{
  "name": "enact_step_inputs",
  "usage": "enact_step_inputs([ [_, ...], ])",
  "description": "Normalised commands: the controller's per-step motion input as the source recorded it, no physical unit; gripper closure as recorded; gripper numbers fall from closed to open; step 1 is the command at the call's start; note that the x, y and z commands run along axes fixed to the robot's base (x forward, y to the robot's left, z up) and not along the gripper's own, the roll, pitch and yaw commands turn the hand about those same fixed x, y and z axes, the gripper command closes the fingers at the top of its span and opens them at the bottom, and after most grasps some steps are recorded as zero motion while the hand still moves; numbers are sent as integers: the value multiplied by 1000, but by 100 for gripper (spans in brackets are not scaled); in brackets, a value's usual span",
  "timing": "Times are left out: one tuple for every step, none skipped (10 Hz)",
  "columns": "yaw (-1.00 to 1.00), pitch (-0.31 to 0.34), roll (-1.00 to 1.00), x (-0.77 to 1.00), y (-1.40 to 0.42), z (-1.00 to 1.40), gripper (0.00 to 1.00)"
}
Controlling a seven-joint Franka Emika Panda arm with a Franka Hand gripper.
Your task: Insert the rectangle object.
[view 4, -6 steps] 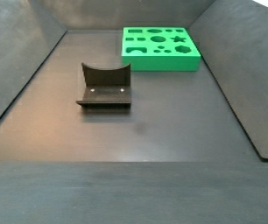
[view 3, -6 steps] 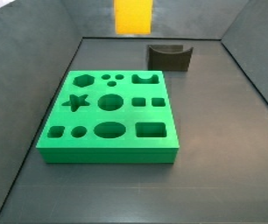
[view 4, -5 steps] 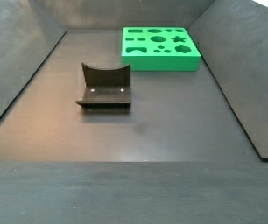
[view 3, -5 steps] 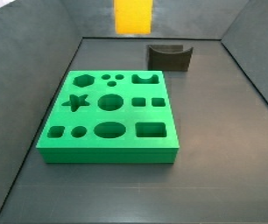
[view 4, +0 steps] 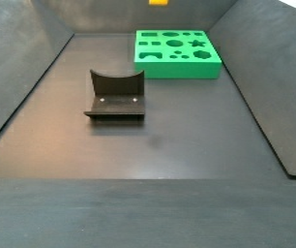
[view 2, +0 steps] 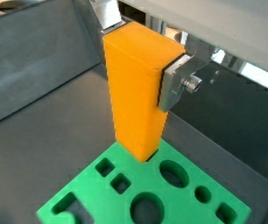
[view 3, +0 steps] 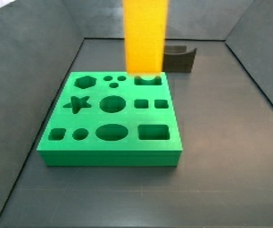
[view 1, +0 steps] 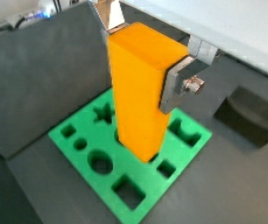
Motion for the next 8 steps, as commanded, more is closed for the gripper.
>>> enact_step_inputs([
  [120,134,464,440,-414,-254,100],
  [123,203,431,349,-394,-266,100],
  [0,150,64,349,-231,-437,100],
  [0,57,0,77,-54,-371,100],
  [0,54,-51,26,0,-277,100],
  [0,10,-113,0,0,-246,100],
  [37,0,-180,0,0,-297,100],
  [51,0,-221,0,-3,-323,100],
])
